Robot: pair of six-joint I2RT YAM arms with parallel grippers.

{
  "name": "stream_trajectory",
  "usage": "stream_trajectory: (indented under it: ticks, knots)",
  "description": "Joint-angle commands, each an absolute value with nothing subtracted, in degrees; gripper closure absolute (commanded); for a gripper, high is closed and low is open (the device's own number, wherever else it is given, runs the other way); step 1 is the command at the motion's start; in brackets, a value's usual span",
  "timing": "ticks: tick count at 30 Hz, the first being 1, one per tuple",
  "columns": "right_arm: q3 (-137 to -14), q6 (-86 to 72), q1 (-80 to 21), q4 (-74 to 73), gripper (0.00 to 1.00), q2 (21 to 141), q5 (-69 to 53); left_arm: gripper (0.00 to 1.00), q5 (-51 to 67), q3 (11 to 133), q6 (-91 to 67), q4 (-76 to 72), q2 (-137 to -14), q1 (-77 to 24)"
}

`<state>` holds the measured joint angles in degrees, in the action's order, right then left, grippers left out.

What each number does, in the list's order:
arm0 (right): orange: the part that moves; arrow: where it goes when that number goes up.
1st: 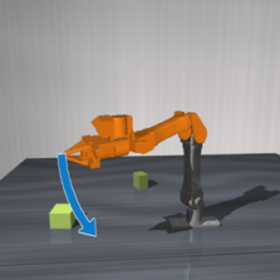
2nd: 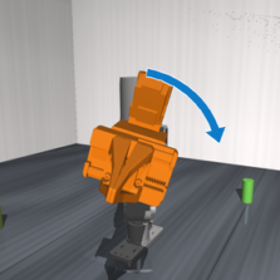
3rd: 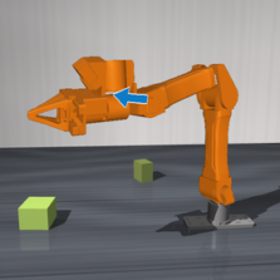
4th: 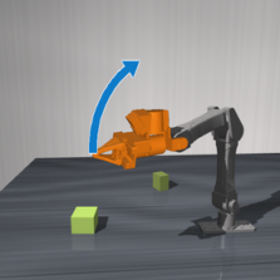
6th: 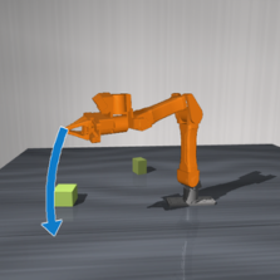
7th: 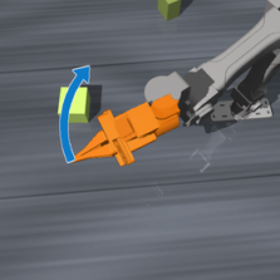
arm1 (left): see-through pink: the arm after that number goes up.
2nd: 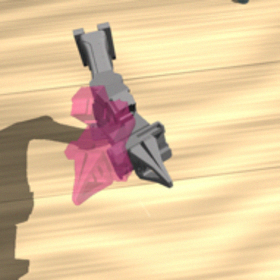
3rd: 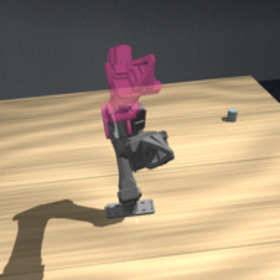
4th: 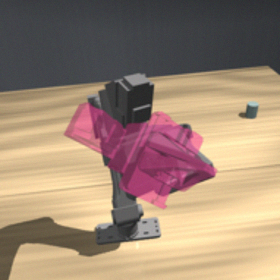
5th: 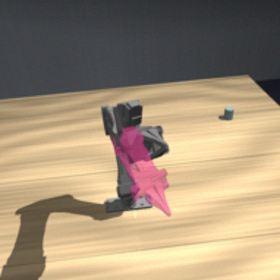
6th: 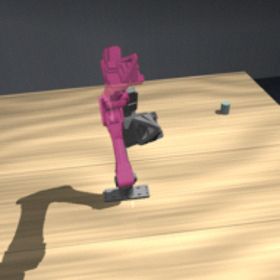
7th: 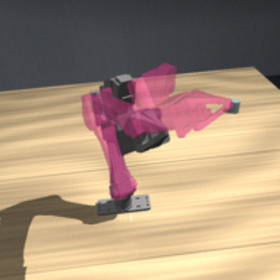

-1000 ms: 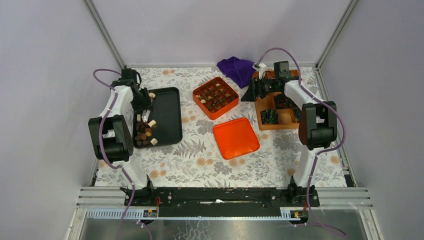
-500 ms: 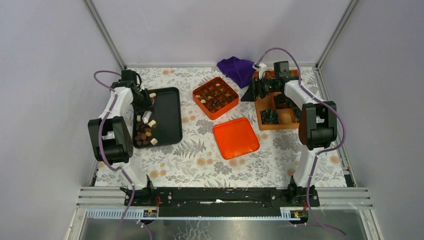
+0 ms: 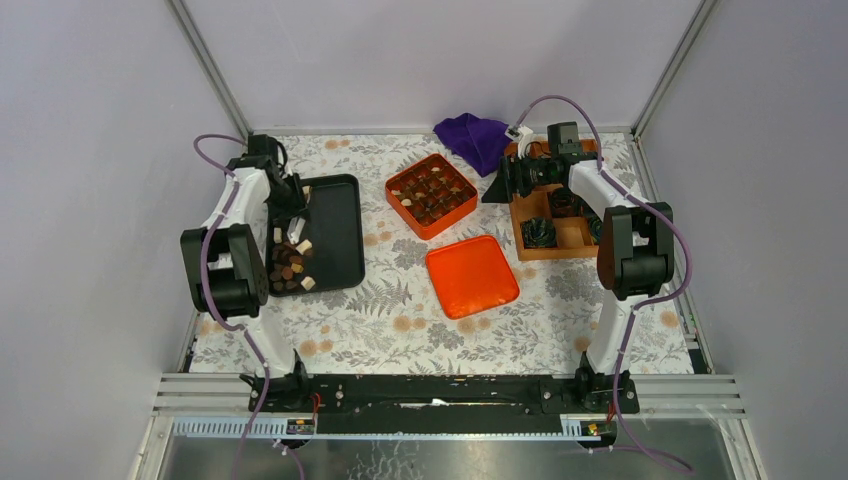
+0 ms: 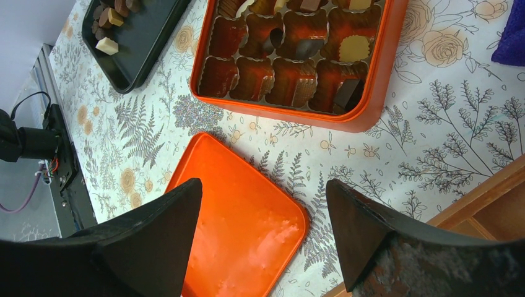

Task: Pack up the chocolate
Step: Pick up the fake chocolate from the plate.

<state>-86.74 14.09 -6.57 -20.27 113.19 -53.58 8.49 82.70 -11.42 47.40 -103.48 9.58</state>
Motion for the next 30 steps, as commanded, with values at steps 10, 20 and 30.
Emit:
stream_trajectory:
  ticks: [10, 20, 30]
  knots:
    - [-87.4, 14.0, -6.2, -19.6, 0.19, 111.7, -55.1, 0.60, 7.8, 85.6, -9.9, 49.1, -103.0, 7.4]
    - [-87.4, 14.0, -6.2, -19.4, 0.19, 111.8, -55.5, 0.54, 5.9, 84.9, -10.6, 49.9, -102.7, 5.4]
    - [-87.3, 14.0, -6.2, -19.5, 0.19, 111.4, -55.3, 0.54, 4.8, 89.4, -10.2, 51.1, -106.1, 4.6]
